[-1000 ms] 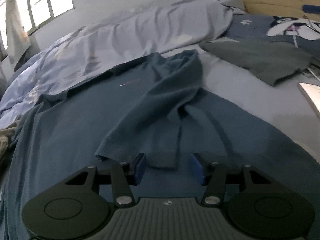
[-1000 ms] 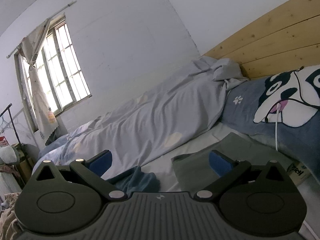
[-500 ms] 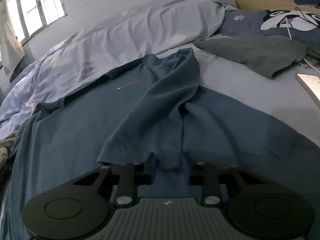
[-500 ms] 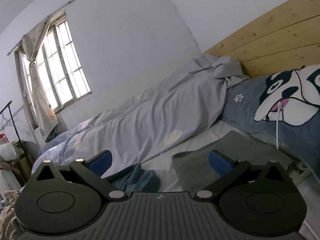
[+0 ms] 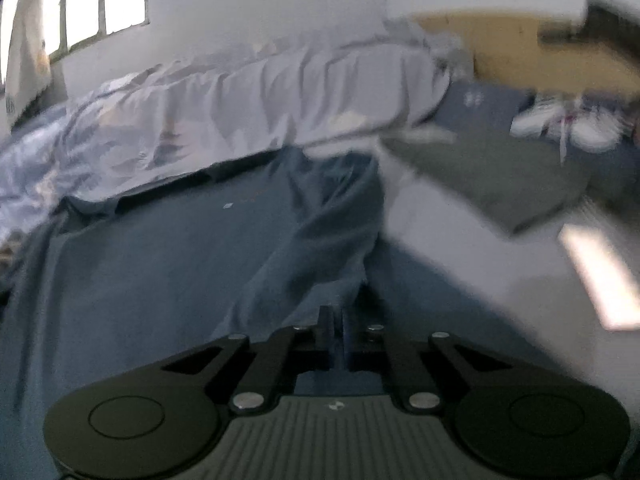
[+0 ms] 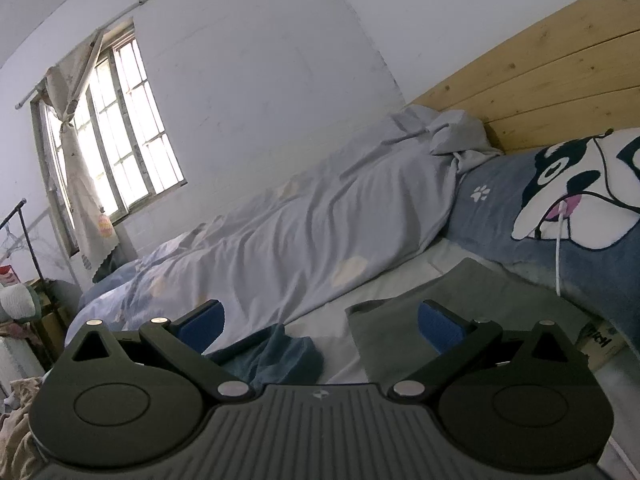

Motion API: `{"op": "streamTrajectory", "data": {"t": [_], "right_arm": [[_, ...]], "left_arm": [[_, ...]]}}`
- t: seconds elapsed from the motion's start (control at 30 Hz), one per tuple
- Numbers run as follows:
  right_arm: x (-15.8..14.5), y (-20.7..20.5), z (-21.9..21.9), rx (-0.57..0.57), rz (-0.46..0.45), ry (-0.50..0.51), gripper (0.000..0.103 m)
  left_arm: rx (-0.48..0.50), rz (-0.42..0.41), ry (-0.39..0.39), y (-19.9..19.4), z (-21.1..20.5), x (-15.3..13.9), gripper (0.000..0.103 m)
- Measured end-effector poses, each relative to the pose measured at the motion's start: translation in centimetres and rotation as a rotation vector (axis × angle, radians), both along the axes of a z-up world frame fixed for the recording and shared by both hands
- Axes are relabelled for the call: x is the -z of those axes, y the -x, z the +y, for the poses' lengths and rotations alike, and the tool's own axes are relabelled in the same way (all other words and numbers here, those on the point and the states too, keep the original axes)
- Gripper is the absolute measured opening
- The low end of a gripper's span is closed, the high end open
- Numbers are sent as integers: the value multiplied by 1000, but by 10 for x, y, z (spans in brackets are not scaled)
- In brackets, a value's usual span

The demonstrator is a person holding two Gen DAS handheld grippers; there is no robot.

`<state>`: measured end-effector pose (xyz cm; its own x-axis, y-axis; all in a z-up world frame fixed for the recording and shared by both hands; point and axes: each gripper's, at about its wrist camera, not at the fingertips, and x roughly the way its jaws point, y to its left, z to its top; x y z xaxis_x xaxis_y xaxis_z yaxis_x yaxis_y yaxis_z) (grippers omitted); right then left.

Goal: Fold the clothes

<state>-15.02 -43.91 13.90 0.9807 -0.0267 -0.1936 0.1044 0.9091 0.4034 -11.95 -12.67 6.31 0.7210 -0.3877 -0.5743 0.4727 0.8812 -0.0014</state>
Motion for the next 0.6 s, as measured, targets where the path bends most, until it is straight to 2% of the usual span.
{"op": "streamTrajectory", "data": {"t": [0.1, 0.17, 0.27, 0.33, 0.4, 0.5, 0.6], "right_arm": [[1, -2, 3, -13, 4, 9, 103], [1, -2, 5, -18, 6, 17, 103], [1, -3, 7, -20, 7, 18, 103], [2, -3, 7, -20, 8, 18, 103], [2, -4, 8, -23, 7, 19, 103], [2, -4, 10, -29, 7, 24, 103], [2, -5, 11, -32, 9, 27, 103]], "left_arm": [[15, 22, 241, -3, 20, -27, 3], [34, 31, 453, -5, 39, -43, 3], [-23, 90, 686, -16, 69, -48, 3], [-100, 149, 735, -27, 84, -38, 2], [-162, 207, 742, -37, 97, -21, 2], [-267, 347, 767, -53, 116, 17, 2], [-339, 431, 780, -62, 131, 45, 2]]}}
